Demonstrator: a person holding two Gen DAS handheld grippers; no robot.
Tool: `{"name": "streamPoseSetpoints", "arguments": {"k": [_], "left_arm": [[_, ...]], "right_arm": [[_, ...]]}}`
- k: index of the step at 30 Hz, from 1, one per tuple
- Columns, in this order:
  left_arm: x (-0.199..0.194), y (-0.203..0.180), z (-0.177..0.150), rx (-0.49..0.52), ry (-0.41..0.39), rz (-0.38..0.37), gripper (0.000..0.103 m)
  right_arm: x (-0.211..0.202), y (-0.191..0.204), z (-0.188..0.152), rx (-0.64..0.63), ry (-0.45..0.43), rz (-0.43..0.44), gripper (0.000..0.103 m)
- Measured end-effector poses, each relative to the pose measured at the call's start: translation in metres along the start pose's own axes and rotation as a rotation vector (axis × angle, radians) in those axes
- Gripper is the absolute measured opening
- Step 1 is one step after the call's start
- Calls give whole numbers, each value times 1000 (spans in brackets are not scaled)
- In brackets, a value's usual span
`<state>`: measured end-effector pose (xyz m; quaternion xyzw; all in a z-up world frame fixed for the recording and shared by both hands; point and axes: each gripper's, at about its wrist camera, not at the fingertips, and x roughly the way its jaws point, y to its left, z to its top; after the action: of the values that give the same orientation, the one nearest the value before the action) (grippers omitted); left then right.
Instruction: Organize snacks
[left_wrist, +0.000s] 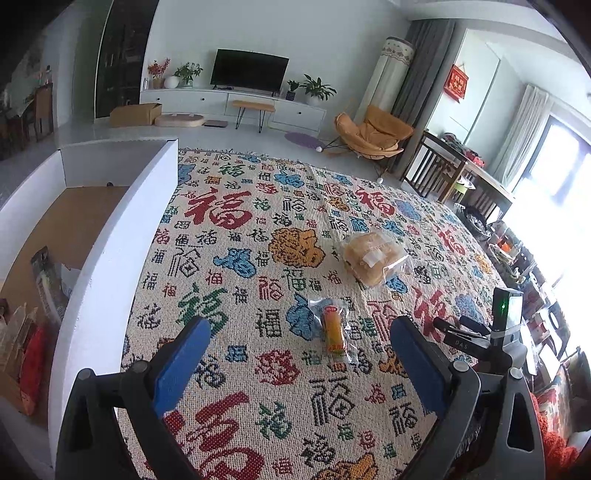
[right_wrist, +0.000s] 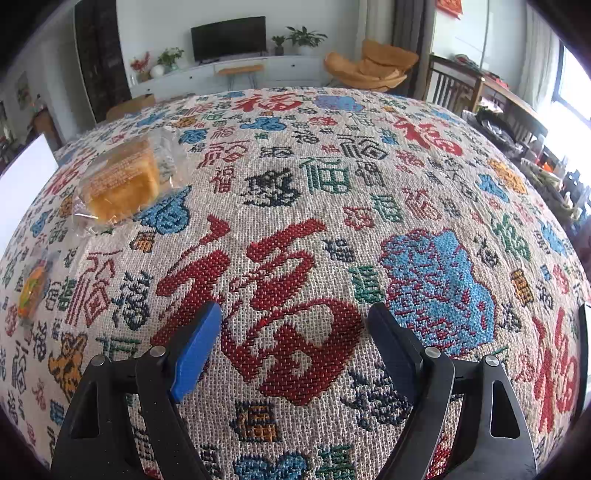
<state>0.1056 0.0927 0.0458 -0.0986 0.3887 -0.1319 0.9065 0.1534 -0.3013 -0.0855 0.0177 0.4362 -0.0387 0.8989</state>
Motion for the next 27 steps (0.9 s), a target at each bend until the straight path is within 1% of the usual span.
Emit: {"name": "streamPoseSetpoints", "arguments": {"k": [3, 9, 11, 16, 18, 22, 25, 27], "left_arm": [[3, 2, 1, -3, 9, 4, 97], [18, 2, -4, -15, 52, -27, 97], [27, -1, -9, -8, 85, -41, 97], [63, -21, -25, 45, 211, -86, 97], [77, -33, -29, 61, 223, -84, 97], [112, -52, -27, 78, 217, -30, 97], [143, -61, -30, 109, 227, 41, 97], [162, -62, -37, 137, 258, 102, 97]], "right_arm": [[0, 0, 0, 0, 0, 0, 84], [0, -1, 0, 1, 0, 1, 84], [0, -1, 0, 1, 0, 1, 84], [0, -1, 0, 1, -1, 1, 84], [0, -1, 0, 2, -1, 1, 84], [1, -2, 0, 5, -1, 0, 84], [1, -2, 0, 5, -1, 1, 84], [1, -2, 0, 5, -1, 1, 84]]}}
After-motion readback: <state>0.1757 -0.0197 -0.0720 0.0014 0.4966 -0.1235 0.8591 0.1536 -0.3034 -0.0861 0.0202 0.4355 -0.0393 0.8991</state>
